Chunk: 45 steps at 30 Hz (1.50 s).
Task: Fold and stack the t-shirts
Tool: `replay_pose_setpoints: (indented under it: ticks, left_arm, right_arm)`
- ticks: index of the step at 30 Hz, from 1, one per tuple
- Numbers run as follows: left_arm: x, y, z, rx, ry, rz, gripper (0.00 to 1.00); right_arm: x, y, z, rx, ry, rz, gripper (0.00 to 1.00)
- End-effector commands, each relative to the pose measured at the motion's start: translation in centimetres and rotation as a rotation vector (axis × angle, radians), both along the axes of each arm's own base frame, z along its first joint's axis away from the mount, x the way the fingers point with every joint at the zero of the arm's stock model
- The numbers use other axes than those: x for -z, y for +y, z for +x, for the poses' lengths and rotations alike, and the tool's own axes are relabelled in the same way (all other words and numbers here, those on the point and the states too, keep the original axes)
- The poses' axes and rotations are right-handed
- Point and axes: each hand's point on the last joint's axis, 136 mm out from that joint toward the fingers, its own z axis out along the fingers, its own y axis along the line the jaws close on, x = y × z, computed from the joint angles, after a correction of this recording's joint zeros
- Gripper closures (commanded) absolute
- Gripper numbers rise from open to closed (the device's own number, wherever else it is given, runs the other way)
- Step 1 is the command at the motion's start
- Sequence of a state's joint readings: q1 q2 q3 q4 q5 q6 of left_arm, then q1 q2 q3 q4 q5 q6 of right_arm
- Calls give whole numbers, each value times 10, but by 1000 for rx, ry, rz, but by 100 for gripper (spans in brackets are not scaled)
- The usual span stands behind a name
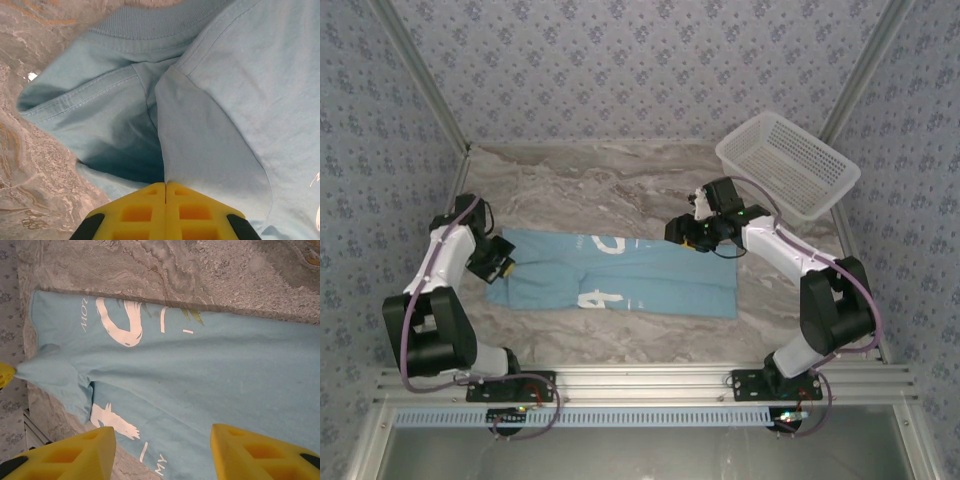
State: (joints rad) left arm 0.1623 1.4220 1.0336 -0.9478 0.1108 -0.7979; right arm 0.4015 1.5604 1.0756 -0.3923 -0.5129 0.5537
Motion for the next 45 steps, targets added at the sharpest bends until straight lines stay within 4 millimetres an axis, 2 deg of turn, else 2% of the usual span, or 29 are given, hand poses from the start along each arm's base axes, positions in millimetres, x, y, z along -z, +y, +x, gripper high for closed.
replay_pose_setpoints:
  ticks: [1,9,17,19,20,21,22,23,25,27,29,32,35,37,41,45]
  left_arm:
    - [-4,5,4,15,44,27,100]
    - [9,19,35,57,82,74,100]
    - [46,32,63,102,135,119,99]
    - [53,35,66,113,159,129,89]
    - [53,36,67,117,165,139,82]
    - [50,40,68,116,169,161,70]
    - [42,44,67,116,163,194,58]
    - [34,47,67,114,156,229,51]
    - [7,52,63,111,108,310,48]
    - [-15,47,55,107,55,343,48]
    - [-23,27,42,98,17,295,49]
    - [-8,-17,13,77,21,148,56]
    - [17,-46,-6,31,45,37,65]
    - [29,-54,-9,4,49,9,72]
    - [46,-59,1,0,82,-14,77]
    - [65,-61,18,20,116,-13,81]
  right_arm:
    - [4,-5,-8,-1,22,-6,45]
    - [8,-10,-15,10,31,-14,45]
    - [16,-16,-20,26,42,-38,45]
    - [19,-18,-23,30,49,-50,45]
    - [19,-20,-23,35,50,-59,45]
    - [21,-25,-23,46,50,-74,45]
    - [21,-28,-22,55,48,-83,45]
    - [22,-33,-21,68,49,-94,45]
    - [25,-45,-19,98,56,-127,46]
    - [31,-59,-18,126,62,-185,47]
    - [40,-74,-18,151,83,-253,48]
    - [56,-89,-19,156,137,-339,51]
    - [72,-94,-13,127,172,-402,54]
    - [81,-90,-10,104,188,-426,54]
    - [98,-89,-8,93,245,-469,55]
    - [114,-106,-17,140,336,-540,55]
